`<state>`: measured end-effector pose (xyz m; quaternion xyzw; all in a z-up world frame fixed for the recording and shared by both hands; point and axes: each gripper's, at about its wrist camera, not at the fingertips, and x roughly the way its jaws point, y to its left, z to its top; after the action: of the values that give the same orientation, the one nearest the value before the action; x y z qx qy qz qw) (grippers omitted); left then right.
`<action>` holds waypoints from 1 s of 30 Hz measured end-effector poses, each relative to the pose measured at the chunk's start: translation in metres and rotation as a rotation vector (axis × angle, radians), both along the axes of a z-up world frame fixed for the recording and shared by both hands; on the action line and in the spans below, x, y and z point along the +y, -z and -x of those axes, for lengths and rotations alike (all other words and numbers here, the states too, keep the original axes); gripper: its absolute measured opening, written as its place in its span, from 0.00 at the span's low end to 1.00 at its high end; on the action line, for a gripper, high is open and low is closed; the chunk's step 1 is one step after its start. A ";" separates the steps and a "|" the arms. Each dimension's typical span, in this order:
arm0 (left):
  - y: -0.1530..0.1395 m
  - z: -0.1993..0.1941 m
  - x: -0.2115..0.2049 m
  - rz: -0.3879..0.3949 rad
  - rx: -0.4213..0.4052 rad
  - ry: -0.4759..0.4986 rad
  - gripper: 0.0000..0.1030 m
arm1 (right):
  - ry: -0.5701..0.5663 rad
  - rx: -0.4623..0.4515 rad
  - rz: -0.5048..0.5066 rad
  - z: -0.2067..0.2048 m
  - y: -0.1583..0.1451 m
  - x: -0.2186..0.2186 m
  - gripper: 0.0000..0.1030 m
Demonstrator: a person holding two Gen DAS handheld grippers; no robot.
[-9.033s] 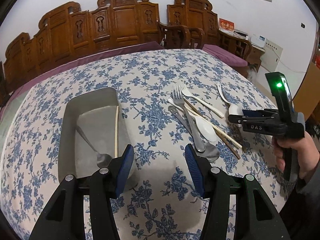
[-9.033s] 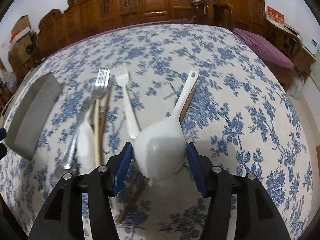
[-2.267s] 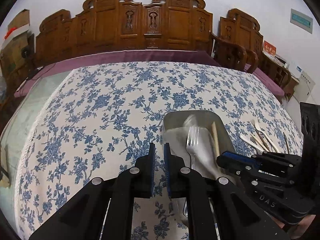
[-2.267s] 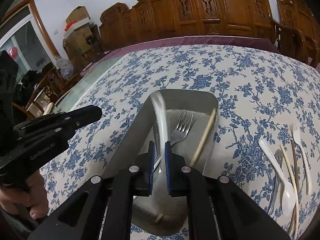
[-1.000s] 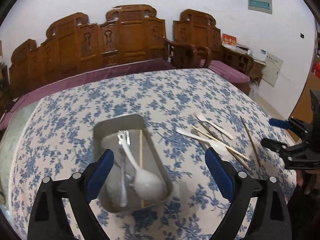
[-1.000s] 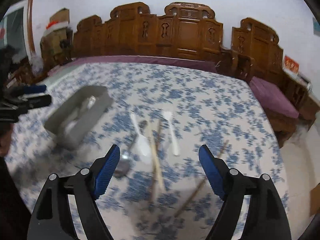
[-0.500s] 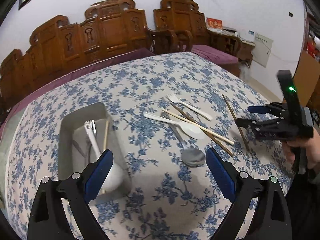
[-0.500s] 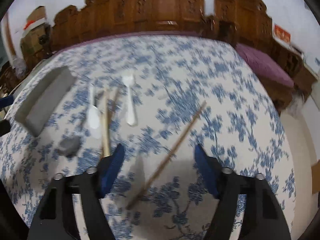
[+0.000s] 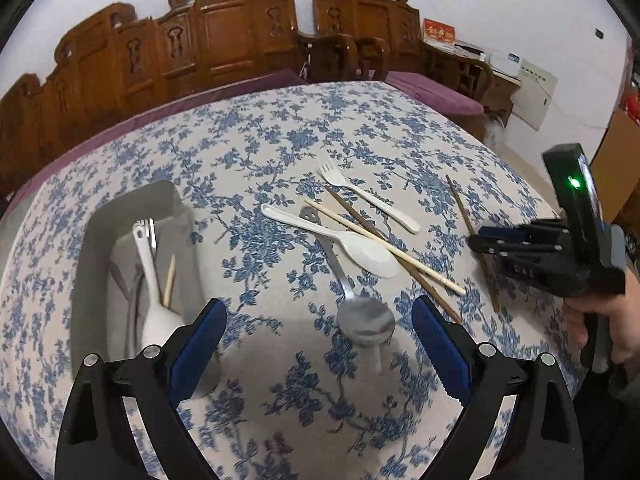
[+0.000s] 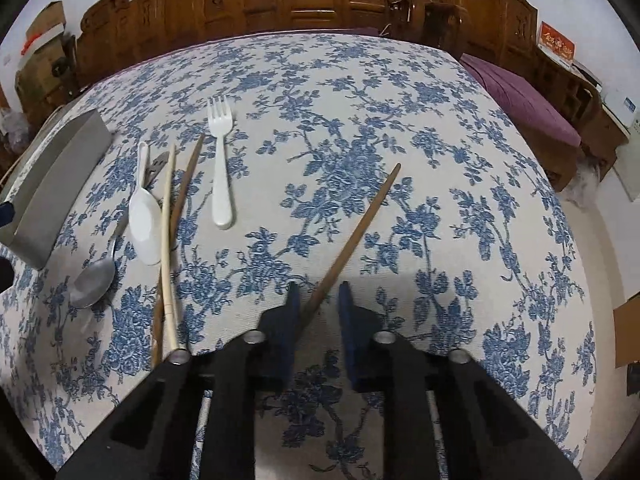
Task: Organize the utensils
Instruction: 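Grasp a dark wooden chopstick with the right gripper while the left moves to the utensil pile, then grasp a white plastic utensil with the left gripper while the right holds the chopstick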
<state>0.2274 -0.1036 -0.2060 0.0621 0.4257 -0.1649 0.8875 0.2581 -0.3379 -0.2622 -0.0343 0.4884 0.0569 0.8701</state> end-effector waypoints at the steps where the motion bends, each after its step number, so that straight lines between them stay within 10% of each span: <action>1: 0.002 -0.005 -0.003 0.005 0.008 -0.006 0.87 | 0.003 0.003 -0.012 -0.001 0.000 -0.003 0.12; 10: 0.020 -0.040 -0.038 -0.027 0.050 -0.014 0.87 | 0.017 0.014 -0.077 -0.002 -0.001 -0.012 0.06; 19: 0.044 -0.071 -0.056 -0.031 0.117 -0.036 0.53 | 0.015 0.019 -0.106 -0.003 -0.001 -0.011 0.06; 30: 0.051 -0.082 -0.062 0.042 0.156 -0.038 0.37 | 0.014 0.025 -0.130 -0.004 -0.001 -0.010 0.06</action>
<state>0.3090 -0.1656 -0.2572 0.0223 0.4911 -0.1615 0.8557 0.2622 -0.3477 -0.2614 0.0264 0.4946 0.0832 0.8648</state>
